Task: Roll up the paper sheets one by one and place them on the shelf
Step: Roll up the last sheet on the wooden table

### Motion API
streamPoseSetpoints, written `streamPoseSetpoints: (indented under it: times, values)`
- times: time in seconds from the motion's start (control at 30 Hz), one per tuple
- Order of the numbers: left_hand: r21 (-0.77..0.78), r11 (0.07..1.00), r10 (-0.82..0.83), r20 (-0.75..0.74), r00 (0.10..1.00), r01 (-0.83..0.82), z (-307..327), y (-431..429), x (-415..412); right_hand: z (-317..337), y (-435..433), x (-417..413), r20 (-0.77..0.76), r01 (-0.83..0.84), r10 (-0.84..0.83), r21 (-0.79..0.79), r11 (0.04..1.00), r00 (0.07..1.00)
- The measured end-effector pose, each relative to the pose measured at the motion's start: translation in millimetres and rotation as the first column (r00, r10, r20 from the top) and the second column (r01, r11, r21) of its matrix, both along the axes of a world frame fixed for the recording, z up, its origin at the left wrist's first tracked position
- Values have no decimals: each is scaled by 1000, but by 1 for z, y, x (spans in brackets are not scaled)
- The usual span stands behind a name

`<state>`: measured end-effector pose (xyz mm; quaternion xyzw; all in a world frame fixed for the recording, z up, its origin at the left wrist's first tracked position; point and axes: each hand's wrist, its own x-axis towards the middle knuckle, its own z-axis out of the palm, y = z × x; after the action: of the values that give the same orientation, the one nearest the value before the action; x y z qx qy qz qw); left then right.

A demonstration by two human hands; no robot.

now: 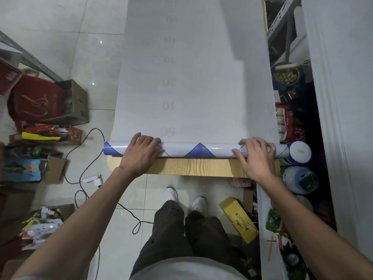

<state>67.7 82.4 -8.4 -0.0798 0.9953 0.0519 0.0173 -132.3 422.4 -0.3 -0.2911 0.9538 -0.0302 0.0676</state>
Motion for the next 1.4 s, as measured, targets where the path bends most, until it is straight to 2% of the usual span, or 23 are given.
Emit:
streamPoseSetpoints:
  times: [0.2, 0.33, 0.43, 0.57, 0.73, 0.93, 1.1, 1.27, 1.4]
  values:
    - [-66, 997, 32, 34, 999, -30, 0, 1, 4, -2, 1, 1, 13, -23, 22, 34, 999, 1000]
    - [-34, 998, 44, 11, 999, -43, 2, -1, -1, 1, -2, -3, -6, 37, -38, -65, 997, 999]
    - [-21, 999, 25, -7, 1000, -26, 2, 0, -2, 0, -4, -3, 18, -2, 2, -7, 1000, 1000]
    - [-45, 997, 62, 44, 997, -60, 9, 2, -6, 1, -4, -5, 2, -9, 9, 58, 998, 1000]
    - [-20, 999, 49, 59, 997, -48, 5, 1, -3, 0, -5, -6, 3, 14, -14, -1, 1000, 1000]
    - [-61, 996, 60, 56, 997, -57, 3, 0, 1, -6, -4, -3, -7, -11, 11, 69, 998, 1000]
    - [-2, 996, 92, 18, 996, -92, 5, 1, -3, -4, -6, -7, 1, 17, -17, 11, 1000, 1000]
    - [-61, 996, 68, 29, 997, -66, 6, 2, -4, -4, -4, -5, -2, -37, 38, 91, 995, 999]
    - [-25, 992, 128, 62, 990, -126, 5, 6, -6, -2, -8, -6, -2, 35, -35, -6, 999, 999]
